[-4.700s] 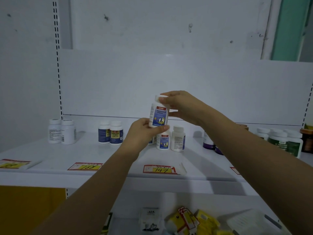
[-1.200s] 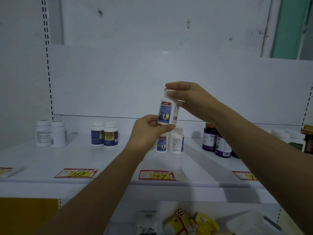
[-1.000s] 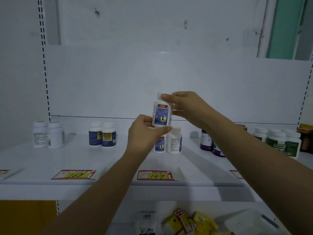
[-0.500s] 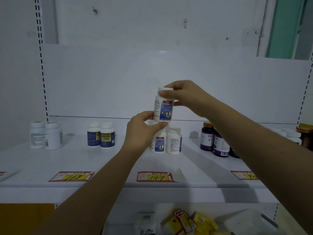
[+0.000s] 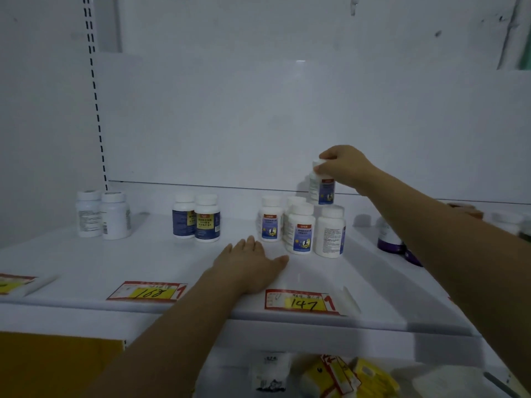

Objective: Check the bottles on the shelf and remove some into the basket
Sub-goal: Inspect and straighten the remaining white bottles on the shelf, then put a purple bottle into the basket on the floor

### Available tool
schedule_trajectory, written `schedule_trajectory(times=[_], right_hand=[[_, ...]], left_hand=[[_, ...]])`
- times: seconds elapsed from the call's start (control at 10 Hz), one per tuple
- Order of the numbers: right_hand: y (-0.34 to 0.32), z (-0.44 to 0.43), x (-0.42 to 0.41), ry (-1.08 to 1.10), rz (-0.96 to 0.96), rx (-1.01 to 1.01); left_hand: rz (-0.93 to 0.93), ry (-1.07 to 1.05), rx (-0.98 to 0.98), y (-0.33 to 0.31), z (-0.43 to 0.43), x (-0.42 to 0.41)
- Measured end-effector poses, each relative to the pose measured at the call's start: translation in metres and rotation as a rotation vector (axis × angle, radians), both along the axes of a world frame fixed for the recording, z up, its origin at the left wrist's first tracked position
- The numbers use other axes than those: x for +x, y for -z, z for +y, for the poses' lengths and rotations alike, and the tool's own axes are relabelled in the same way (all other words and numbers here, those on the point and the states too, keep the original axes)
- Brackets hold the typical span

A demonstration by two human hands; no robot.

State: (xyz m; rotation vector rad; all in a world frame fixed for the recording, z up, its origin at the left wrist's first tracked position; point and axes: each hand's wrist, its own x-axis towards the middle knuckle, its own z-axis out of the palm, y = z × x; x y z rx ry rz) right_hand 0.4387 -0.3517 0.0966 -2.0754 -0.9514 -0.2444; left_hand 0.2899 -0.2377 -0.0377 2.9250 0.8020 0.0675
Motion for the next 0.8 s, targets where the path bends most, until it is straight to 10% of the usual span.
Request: schedule_trajectory(times=[0.5, 0.8], right_hand=[[0.039, 0.008, 0.016, 0.033, 0.187, -0.308], [0.017, -0.027, -0.005, 0.057, -0.160, -0.370]], left_hand=[[0.015, -0.023, 0.004, -0.001, -0.001, -0.001], [-0.056, -0.048, -0.020, -0.003, 0.001, 0.000]])
